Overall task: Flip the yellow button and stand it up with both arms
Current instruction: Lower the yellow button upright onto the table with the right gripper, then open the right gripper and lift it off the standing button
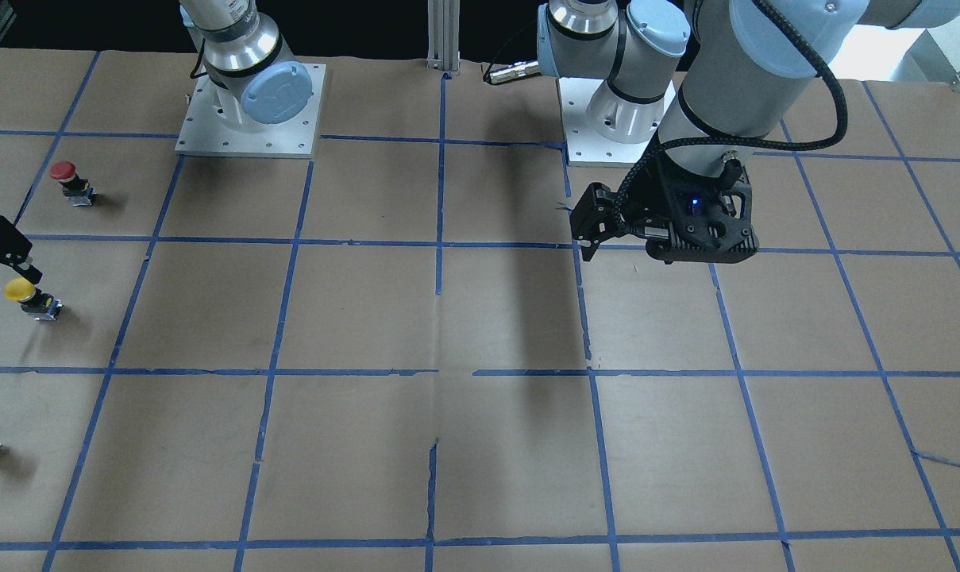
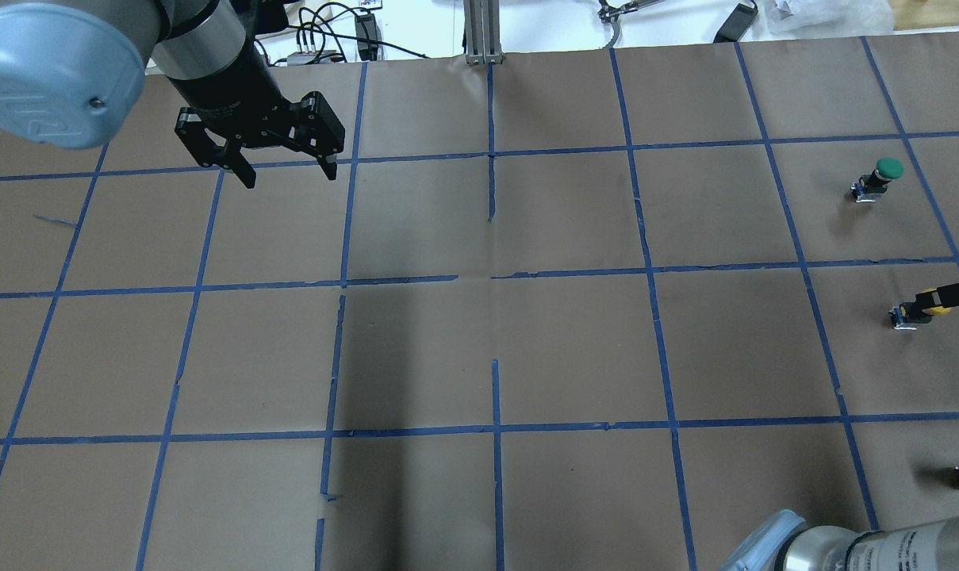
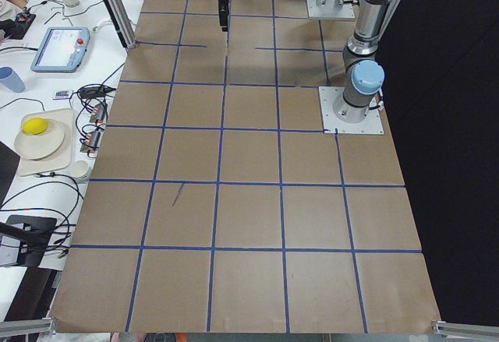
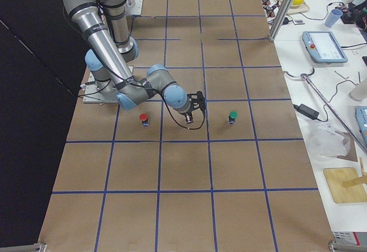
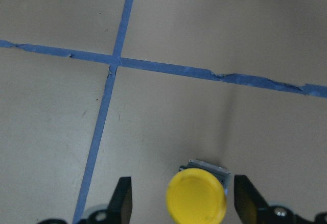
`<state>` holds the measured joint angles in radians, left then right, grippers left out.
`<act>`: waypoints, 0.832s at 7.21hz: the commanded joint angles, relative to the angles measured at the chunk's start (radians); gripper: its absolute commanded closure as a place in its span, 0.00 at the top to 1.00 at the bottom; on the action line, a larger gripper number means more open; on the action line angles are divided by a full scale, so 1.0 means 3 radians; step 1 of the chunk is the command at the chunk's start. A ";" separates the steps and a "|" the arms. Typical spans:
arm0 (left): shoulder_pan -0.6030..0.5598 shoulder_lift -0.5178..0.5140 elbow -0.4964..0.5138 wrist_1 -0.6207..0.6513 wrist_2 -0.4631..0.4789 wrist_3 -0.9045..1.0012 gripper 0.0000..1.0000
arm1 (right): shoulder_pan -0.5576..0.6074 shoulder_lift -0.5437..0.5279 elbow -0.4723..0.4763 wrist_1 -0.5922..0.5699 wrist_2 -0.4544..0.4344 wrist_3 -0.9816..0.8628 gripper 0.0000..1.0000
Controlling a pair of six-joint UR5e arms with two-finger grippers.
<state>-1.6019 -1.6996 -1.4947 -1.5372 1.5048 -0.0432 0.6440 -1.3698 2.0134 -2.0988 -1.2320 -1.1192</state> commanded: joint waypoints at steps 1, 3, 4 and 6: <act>0.0001 0.0000 0.0007 0.0000 0.0000 0.0011 1.00 | 0.0021 -0.0051 -0.0150 0.0052 -0.0127 0.0263 0.96; 0.0006 0.0000 0.0002 0.0000 0.0000 0.0011 1.00 | 0.0168 -0.0092 -0.0573 0.0529 -0.0412 0.0650 1.00; 0.0007 0.0000 0.0012 0.0000 -0.0010 0.0011 1.00 | 0.0362 -0.0188 -0.0818 0.0912 -0.0565 0.1088 1.00; 0.0007 0.0000 0.0007 0.0000 -0.0010 0.0011 1.00 | 0.1096 -0.0479 -0.1152 0.1421 -0.1005 0.2196 1.00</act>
<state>-1.6001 -1.6996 -1.4925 -1.5370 1.5022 -0.0399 0.8407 -1.4606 1.7273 -1.7637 -1.4542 -0.6623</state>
